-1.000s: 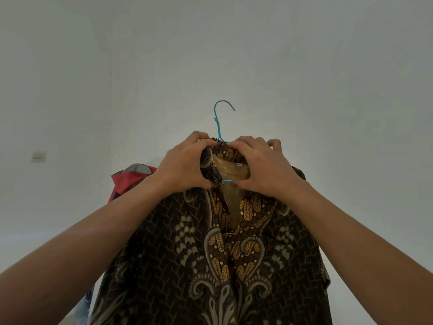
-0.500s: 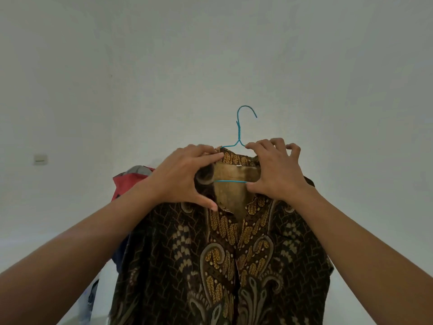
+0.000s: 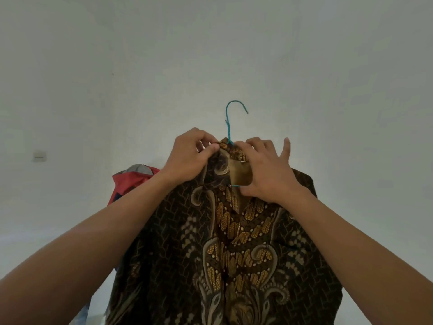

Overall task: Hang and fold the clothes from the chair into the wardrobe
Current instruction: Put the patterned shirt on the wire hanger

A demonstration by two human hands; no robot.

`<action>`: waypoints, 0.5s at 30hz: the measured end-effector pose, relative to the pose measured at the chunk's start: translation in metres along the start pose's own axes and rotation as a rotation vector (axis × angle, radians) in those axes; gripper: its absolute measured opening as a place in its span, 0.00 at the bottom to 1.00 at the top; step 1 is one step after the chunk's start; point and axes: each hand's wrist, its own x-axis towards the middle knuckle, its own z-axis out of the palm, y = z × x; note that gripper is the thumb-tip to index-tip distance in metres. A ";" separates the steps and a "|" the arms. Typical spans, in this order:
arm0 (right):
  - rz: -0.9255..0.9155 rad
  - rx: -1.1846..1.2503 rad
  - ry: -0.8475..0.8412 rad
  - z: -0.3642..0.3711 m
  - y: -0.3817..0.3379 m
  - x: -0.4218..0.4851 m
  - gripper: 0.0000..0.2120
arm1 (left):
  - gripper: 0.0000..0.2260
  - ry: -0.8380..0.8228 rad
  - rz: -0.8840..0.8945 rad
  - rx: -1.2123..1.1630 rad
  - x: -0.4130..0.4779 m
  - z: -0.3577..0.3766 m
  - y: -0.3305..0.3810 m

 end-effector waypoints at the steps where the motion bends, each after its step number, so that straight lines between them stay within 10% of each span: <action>1: 0.003 -0.006 -0.003 0.000 -0.001 0.000 0.49 | 0.02 -0.027 0.014 -0.004 -0.001 0.002 0.003; 15: 0.057 -0.002 -0.050 0.005 0.006 -0.004 0.47 | 0.04 -0.119 0.047 0.146 -0.011 -0.007 -0.019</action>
